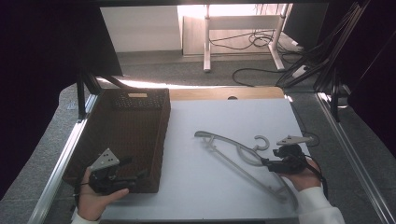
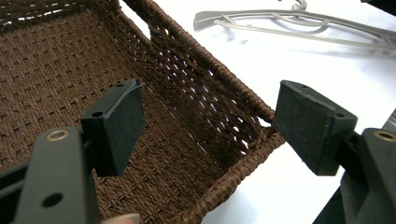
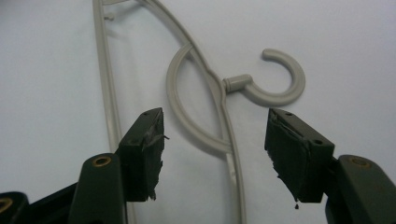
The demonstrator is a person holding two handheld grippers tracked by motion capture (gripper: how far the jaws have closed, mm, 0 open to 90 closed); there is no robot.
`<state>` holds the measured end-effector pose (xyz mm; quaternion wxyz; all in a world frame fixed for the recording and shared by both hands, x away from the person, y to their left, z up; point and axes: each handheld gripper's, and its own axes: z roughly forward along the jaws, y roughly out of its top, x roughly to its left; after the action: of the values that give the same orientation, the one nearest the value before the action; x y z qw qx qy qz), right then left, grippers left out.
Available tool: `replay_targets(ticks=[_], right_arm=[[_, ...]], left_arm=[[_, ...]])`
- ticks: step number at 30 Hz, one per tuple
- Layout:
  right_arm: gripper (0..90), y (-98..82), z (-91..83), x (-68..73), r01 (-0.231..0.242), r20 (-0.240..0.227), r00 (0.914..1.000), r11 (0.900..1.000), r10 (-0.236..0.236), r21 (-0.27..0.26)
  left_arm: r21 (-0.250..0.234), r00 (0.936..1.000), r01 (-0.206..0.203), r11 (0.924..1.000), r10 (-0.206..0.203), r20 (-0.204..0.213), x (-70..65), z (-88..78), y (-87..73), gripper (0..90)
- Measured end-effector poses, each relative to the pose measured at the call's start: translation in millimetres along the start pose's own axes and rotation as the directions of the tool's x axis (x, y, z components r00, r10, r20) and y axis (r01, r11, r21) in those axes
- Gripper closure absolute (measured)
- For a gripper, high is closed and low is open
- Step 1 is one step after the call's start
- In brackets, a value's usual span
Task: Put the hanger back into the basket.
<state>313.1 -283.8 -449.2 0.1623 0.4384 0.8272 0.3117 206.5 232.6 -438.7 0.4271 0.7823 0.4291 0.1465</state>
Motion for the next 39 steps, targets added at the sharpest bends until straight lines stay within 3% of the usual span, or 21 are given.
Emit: replay_targets(ticks=[18, 34, 36, 39], right_arm=[[43.8, 21.2, 38.2, -9.3, 0.010, 0.040, 0.9991, 0.992, -0.015, 0.122], [50.1, 24.4, 70.8, -13.7, 0.016, 0.026, 0.9994, 0.969, -0.023, 0.247], [53.7, 23.2, 76.1, -13.6, 0.027, 0.031, 0.9988, 0.962, -0.037, 0.271], [58.0, 22.9, 78.7, -13.4, 0.027, 0.039, 0.9985, 0.960, -0.039, 0.280]], left_arm=[[0.003, 1.0000, -0.003, 1.0000, 0.003, -0.001, 1.6, 0.3, -0.5, 24.7], [0.006, 1.0000, 0.001, 1.0000, 0.000, -0.003, 2.9, 1.4, -1.0, 24.6], [0.011, 1.0000, -0.001, 0.9999, 0.001, -0.004, 3.3, 2.1, -1.3, 24.6], [0.012, 1.0000, -0.001, 0.9999, 0.001, -0.004, 3.4, 2.6, -1.4, 24.5]])
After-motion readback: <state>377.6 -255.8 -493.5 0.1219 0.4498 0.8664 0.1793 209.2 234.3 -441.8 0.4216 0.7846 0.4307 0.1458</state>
